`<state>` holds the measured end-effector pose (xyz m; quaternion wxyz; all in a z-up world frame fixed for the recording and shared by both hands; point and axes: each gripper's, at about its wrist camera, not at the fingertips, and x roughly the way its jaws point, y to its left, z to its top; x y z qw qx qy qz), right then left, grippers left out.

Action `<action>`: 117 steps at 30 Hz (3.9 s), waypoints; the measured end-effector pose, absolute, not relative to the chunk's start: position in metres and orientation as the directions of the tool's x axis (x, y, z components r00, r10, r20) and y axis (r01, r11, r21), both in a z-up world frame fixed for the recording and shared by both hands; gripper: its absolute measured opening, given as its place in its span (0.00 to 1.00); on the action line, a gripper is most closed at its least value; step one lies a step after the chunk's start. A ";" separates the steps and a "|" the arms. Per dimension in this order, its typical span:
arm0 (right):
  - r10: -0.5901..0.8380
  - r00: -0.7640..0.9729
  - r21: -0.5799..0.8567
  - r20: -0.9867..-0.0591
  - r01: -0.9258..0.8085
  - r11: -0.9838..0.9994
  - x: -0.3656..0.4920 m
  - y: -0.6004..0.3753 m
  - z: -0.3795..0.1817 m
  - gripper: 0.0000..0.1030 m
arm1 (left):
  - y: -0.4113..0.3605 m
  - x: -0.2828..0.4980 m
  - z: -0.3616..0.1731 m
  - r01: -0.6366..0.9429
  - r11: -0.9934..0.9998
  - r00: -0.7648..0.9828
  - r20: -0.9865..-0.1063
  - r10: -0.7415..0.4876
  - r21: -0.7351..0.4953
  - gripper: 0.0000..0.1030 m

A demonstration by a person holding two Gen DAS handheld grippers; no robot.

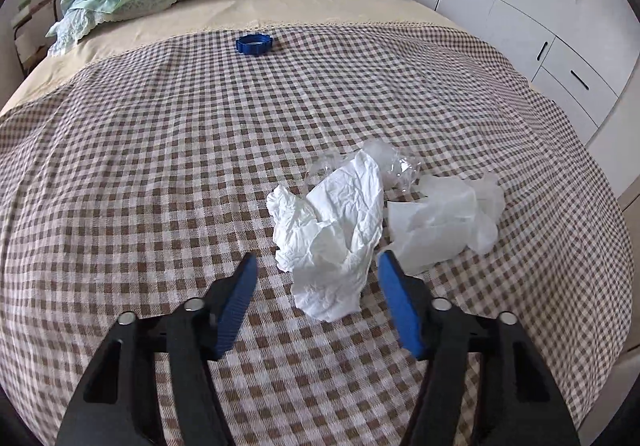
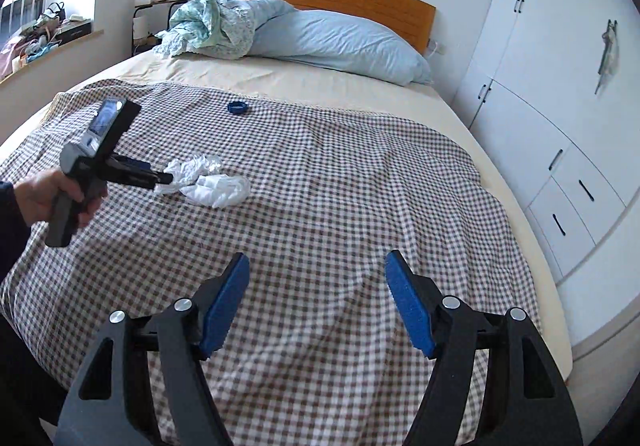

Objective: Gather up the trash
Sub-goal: 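Move both open tools back over the bed, then grasp the white tissue with the left tool while the right tool grasps the blue ring, then carry the white tissue and blue ring to the bin and open both tools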

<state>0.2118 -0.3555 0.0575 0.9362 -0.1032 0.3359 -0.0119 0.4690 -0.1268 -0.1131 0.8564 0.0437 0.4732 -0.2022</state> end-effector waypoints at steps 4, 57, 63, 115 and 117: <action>-0.046 0.783 -0.207 -0.620 -0.106 0.973 0.257 -0.337 0.067 0.66 | -0.109 0.473 -0.109 0.372 0.909 0.439 -0.826 -0.353 -0.190 0.00; 0.112 0.609 -0.008 -0.785 -0.191 0.982 0.387 -0.278 0.070 0.50 | 0.008 0.398 0.023 0.218 0.926 0.682 -0.632 -0.370 -0.307 0.00; 0.135 0.651 -0.007 -0.747 -0.210 0.978 0.243 -0.310 0.086 0.50 | -0.064 0.308 0.055 0.352 0.887 0.606 -0.649 -0.460 -0.299 0.00; -0.065 0.410 0.168 -0.910 0.506 0.846 -0.192 -0.554 -0.216 0.63 | -0.496 -0.011 -0.180 0.868 0.433 -0.159 -0.962 -0.222 -0.243 0.00; -0.063 0.416 0.178 -0.907 0.516 0.838 -0.194 -0.560 -0.216 0.63 | -0.504 -0.015 -0.195 0.875 0.428 -0.163 -0.970 -0.178 -0.226 0.00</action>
